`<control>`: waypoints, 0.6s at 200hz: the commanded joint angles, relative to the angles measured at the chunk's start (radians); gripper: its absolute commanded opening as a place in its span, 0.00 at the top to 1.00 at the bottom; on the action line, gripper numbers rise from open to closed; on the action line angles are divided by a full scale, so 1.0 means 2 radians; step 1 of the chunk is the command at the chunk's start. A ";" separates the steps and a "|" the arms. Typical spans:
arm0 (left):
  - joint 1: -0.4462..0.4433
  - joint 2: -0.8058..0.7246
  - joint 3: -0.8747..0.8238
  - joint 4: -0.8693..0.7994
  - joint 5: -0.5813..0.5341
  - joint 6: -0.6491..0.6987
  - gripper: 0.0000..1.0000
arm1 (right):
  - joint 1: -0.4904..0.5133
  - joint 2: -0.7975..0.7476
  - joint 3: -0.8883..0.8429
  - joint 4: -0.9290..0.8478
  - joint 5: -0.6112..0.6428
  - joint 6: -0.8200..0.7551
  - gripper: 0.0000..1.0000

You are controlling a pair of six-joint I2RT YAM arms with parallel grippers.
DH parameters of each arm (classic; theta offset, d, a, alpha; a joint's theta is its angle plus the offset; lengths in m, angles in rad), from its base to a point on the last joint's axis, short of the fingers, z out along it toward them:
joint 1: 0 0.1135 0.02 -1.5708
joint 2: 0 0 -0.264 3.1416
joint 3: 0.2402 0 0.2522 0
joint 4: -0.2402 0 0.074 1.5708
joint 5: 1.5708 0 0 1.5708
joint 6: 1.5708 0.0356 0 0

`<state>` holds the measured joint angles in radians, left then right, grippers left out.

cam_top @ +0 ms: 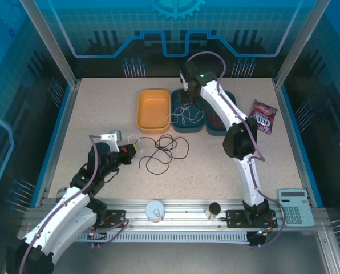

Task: Untangle the cables
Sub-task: Place the cable in the container.

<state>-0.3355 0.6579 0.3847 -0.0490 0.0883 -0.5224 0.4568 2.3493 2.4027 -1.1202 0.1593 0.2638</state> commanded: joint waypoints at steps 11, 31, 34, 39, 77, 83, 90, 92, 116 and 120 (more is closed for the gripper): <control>0.005 -0.007 0.015 -0.008 0.015 0.005 1.00 | -0.006 0.020 -0.002 -0.017 0.021 -0.017 1.00; 0.005 -0.006 0.014 -0.007 0.015 0.005 1.00 | -0.014 0.022 -0.001 -0.017 0.029 -0.024 1.00; 0.005 -0.006 0.013 -0.008 0.015 0.004 1.00 | -0.014 0.022 -0.001 -0.017 0.028 -0.025 1.00; 0.005 -0.006 0.014 -0.006 0.014 0.004 1.00 | -0.016 0.023 -0.002 -0.018 0.028 -0.028 1.00; 0.005 -0.004 0.013 -0.006 0.013 0.004 1.00 | -0.016 0.018 -0.004 -0.019 0.017 -0.043 0.75; 0.005 -0.004 0.013 -0.006 0.013 0.004 1.00 | -0.015 0.015 -0.006 -0.018 0.016 -0.043 0.70; 0.006 -0.004 0.014 -0.006 0.013 0.004 1.00 | -0.014 0.011 -0.007 -0.018 0.015 -0.042 0.64; 0.005 -0.004 0.014 -0.007 0.013 0.004 1.00 | -0.013 0.010 -0.008 -0.018 0.015 -0.041 0.63; 0.006 -0.003 0.015 -0.006 0.013 0.005 1.00 | -0.008 -0.009 -0.014 -0.015 0.010 -0.038 0.56; 0.005 -0.003 0.015 -0.006 0.013 0.005 1.00 | -0.007 -0.009 -0.015 -0.015 0.010 -0.037 0.56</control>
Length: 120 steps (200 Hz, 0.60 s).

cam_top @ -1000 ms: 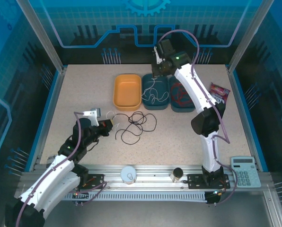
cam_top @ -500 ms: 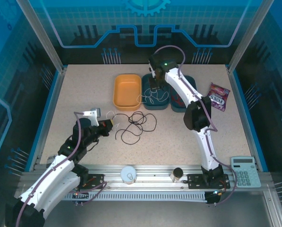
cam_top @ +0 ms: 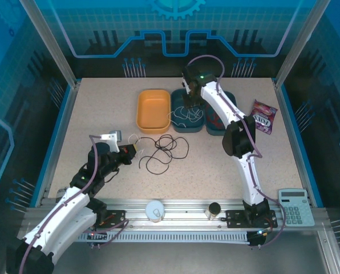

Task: Untangle the cables
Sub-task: Place the cable in the container, then move the cable into the container.

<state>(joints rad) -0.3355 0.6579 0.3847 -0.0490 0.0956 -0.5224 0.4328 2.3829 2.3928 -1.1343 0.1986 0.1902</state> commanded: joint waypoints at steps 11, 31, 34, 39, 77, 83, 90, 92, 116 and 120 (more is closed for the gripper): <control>0.005 -0.001 0.017 -0.005 0.010 0.006 1.00 | 0.009 -0.042 -0.010 -0.007 -0.013 0.003 0.56; 0.005 0.003 0.018 -0.005 0.011 0.007 1.00 | 0.021 -0.058 -0.015 -0.008 -0.015 0.010 0.56; 0.005 0.003 0.018 -0.005 0.011 0.007 1.00 | 0.024 -0.061 -0.017 -0.007 -0.013 0.011 0.56; 0.005 0.004 0.018 -0.004 0.011 0.006 1.00 | 0.029 -0.064 -0.020 -0.007 -0.012 0.014 0.56; 0.005 0.007 0.017 0.001 0.010 0.004 1.00 | 0.067 -0.090 -0.063 0.022 -0.002 0.041 0.53; 0.005 0.008 0.018 0.001 0.011 0.004 1.00 | 0.071 -0.090 -0.066 0.029 -0.003 0.041 0.53; 0.005 0.009 0.017 0.001 0.012 0.005 1.00 | 0.075 -0.087 -0.067 0.033 -0.005 0.041 0.53; 0.005 0.009 0.017 0.001 0.013 0.005 1.00 | 0.077 -0.086 -0.066 0.034 -0.005 0.042 0.53; 0.005 0.009 0.018 0.000 0.014 0.005 1.00 | 0.081 -0.067 -0.056 0.036 -0.026 0.068 0.50; 0.005 0.008 0.016 0.000 0.014 0.004 1.00 | 0.082 -0.065 -0.056 0.038 -0.030 0.075 0.49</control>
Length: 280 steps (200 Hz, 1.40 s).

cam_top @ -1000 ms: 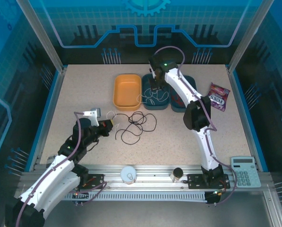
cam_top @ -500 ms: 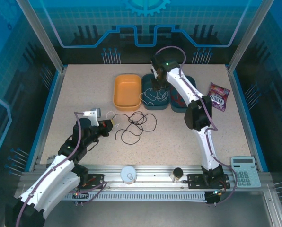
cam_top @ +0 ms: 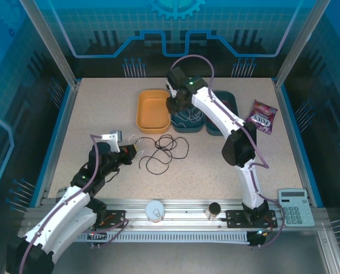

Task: Untangle the cables
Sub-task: Move the cable into the container.

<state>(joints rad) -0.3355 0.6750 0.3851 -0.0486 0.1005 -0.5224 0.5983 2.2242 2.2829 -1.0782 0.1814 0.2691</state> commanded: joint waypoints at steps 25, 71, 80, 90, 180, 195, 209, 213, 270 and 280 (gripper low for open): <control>0.005 -0.001 0.010 0.004 0.010 0.000 1.00 | 0.006 0.035 0.007 0.020 -0.021 0.079 0.44; 0.005 -0.001 0.009 0.003 0.010 -0.001 1.00 | 0.013 0.088 0.039 0.023 0.016 0.125 0.37; 0.005 -0.001 0.009 0.001 0.009 0.000 1.00 | 0.014 0.095 0.044 0.024 0.024 0.129 0.35; 0.005 -0.001 0.008 0.001 0.008 0.000 1.00 | 0.015 0.100 0.046 0.026 0.031 0.132 0.33; 0.005 -0.001 0.005 0.005 0.008 -0.002 1.00 | 0.018 0.117 0.054 0.026 0.071 0.134 0.44; 0.005 0.000 0.004 0.006 0.007 -0.002 1.00 | 0.018 0.111 0.054 0.028 0.073 0.132 0.48; 0.005 -0.001 0.004 0.005 0.006 -0.003 1.00 | 0.018 0.108 0.054 0.028 0.079 0.132 0.50; 0.005 -0.001 0.004 0.006 0.006 -0.003 1.00 | 0.018 0.108 0.054 0.028 0.081 0.133 0.51; 0.005 -0.002 0.004 0.005 0.007 -0.002 1.00 | 0.001 0.104 0.030 0.023 0.089 0.141 0.62; 0.005 -0.002 0.004 0.006 0.007 -0.003 1.00 | -0.002 0.101 0.022 0.027 0.089 0.143 0.65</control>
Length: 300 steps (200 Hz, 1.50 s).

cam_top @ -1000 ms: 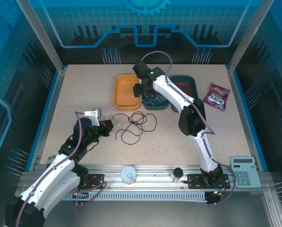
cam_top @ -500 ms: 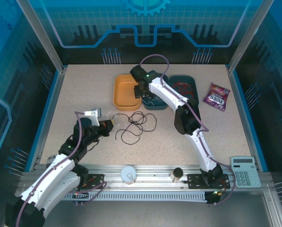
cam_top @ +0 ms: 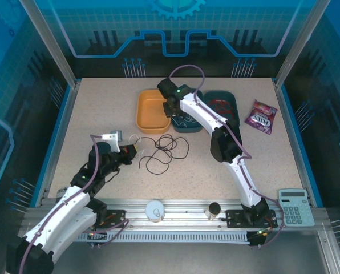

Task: Untangle the cables
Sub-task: Move the cable into the container, then straighten the cable at the center of the table.

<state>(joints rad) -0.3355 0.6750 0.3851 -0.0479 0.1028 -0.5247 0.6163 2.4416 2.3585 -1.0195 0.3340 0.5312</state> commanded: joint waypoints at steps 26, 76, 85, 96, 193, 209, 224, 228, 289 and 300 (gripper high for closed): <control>0.005 -0.002 0.005 0.004 0.006 -0.002 1.00 | -0.017 -0.021 -0.039 0.011 0.012 0.014 0.70; 0.005 -0.002 0.008 0.004 0.008 -0.001 1.00 | -0.036 -0.014 -0.058 0.022 -0.008 0.022 0.77; 0.005 -0.002 0.008 0.002 0.008 0.000 1.00 | -0.038 -0.014 -0.059 0.023 -0.013 0.022 0.78; 0.005 -0.003 0.011 0.000 0.010 0.000 1.00 | -0.039 -0.015 -0.060 0.023 -0.021 0.019 0.78; 0.006 0.022 0.067 -0.023 0.016 -0.028 1.00 | -0.024 -0.217 -0.204 0.093 -0.053 -0.010 0.60; 0.006 0.030 0.072 -0.015 0.016 -0.032 1.00 | -0.012 -0.272 -0.263 0.128 -0.080 -0.006 0.59; 0.006 0.037 0.075 -0.008 0.013 -0.039 1.00 | 0.011 -0.327 -0.324 0.166 -0.096 0.006 0.57; 0.006 0.039 0.076 -0.005 0.013 -0.041 1.00 | 0.019 -0.342 -0.341 0.178 -0.100 0.011 0.56; 0.008 0.063 0.082 0.022 -0.022 -0.084 1.00 | 0.166 -0.446 -0.532 0.371 -0.119 0.093 0.52; 0.009 0.064 0.083 0.025 -0.028 -0.089 1.00 | 0.189 -0.441 -0.548 0.396 -0.119 0.106 0.52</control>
<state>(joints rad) -0.3294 0.7998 0.5083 -0.0463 0.0868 -0.6563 0.9203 1.5581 1.3338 -0.4152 0.1112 0.6518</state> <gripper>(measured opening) 0.053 0.484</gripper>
